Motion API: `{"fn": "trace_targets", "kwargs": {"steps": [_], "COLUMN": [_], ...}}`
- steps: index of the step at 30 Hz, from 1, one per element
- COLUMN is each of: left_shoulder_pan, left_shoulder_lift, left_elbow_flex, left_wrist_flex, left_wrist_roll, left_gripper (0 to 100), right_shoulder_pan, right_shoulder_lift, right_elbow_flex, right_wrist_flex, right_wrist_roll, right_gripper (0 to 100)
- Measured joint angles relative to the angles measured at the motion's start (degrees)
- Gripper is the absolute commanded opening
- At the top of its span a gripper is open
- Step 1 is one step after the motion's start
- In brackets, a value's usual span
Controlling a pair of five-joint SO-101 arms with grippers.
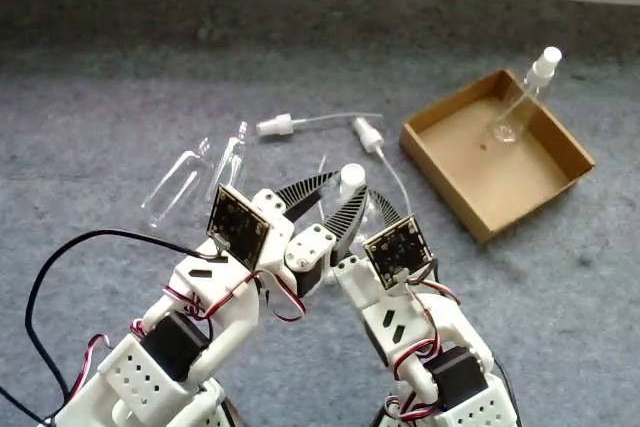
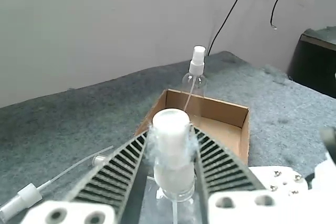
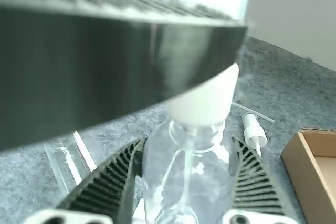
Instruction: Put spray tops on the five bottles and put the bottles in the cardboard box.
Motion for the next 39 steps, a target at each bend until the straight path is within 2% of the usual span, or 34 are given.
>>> {"fn": "trace_targets", "kwargs": {"steps": [16,22,25,27,33,39], "left_shoulder_pan": [3.52,3.87,3.87,3.96,3.96,3.78], "left_shoulder_lift": [0.00,-0.79,-0.79,-0.79,-0.18,-0.35], "left_elbow_flex": [0.88,0.88,0.88,0.88,0.88,0.88], "left_wrist_flex": [0.09,6.24,7.91,8.26,8.88,8.79], "left_wrist_roll": [-0.18,-0.18,-2.81,-4.66,-5.80,-5.63], "left_gripper": [5,5,5,8,28,28], "right_shoulder_pan": [1.76,1.93,1.85,1.93,1.93,2.02], "right_shoulder_lift": [0.00,0.00,0.00,0.00,0.00,0.00], "right_elbow_flex": [0.00,0.00,0.00,0.00,0.00,0.00], "right_wrist_flex": [0.00,0.00,0.00,0.00,0.00,0.00], "right_wrist_roll": [-0.09,-0.09,-0.09,-0.09,-0.09,0.00], "right_gripper": [16.6,16.6,16.6,16.6,16.6,16.6]}}
